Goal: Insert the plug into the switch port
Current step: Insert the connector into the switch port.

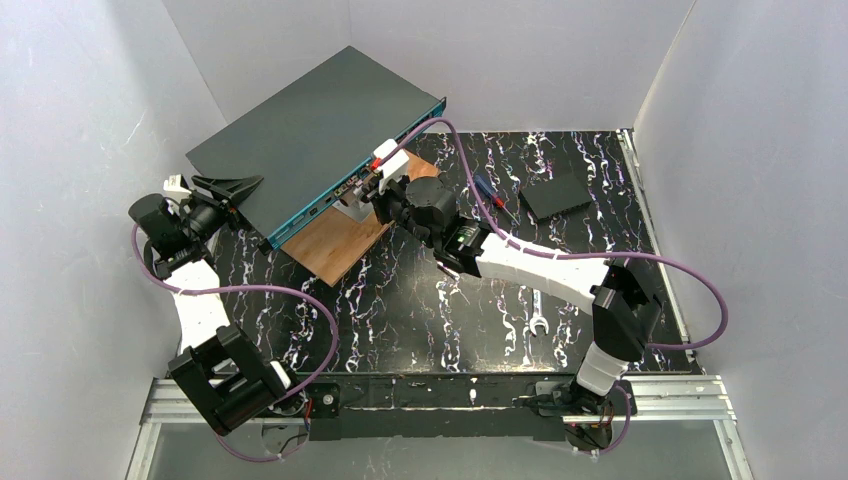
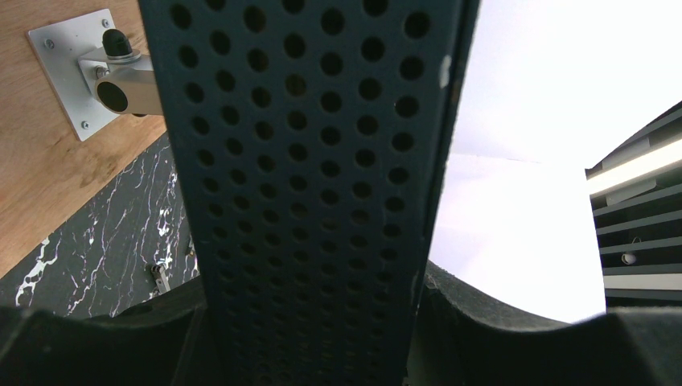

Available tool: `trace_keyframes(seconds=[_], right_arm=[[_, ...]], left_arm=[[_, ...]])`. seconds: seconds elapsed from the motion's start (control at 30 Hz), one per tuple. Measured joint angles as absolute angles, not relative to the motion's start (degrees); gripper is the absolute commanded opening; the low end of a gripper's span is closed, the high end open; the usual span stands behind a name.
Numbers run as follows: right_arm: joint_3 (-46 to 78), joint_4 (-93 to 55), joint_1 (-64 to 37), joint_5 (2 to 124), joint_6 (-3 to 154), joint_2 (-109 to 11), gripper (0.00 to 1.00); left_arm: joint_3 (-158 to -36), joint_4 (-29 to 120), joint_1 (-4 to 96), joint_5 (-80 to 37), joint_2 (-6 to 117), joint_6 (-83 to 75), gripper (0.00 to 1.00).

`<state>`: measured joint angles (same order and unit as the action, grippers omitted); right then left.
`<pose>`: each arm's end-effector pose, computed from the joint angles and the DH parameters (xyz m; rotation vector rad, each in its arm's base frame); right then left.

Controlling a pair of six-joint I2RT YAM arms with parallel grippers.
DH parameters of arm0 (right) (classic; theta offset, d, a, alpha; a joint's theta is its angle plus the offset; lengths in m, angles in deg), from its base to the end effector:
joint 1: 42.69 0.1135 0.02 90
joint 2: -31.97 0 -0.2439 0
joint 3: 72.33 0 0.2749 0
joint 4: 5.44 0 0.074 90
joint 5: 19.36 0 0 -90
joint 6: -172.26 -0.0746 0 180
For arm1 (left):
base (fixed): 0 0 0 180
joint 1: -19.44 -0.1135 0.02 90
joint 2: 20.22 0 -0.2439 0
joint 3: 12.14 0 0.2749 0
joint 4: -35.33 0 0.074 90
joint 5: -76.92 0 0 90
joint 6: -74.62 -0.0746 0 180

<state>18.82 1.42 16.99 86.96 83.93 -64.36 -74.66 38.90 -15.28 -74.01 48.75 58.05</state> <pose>0.2534 0.3919 0.3354 -0.5958 1.4545 0.5814 0.2954 0.1254 0.2911 -0.8717 1.6524 -1.3955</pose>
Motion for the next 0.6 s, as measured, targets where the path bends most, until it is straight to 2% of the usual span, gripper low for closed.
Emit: trace_keyframes(seconds=[0.6], right_arm=[[20.68,1.79,16.99,86.96,83.93,-66.02,0.01]], left_arm=[[-74.66,38.90,-15.28,-74.01,48.75,58.09,0.00]])
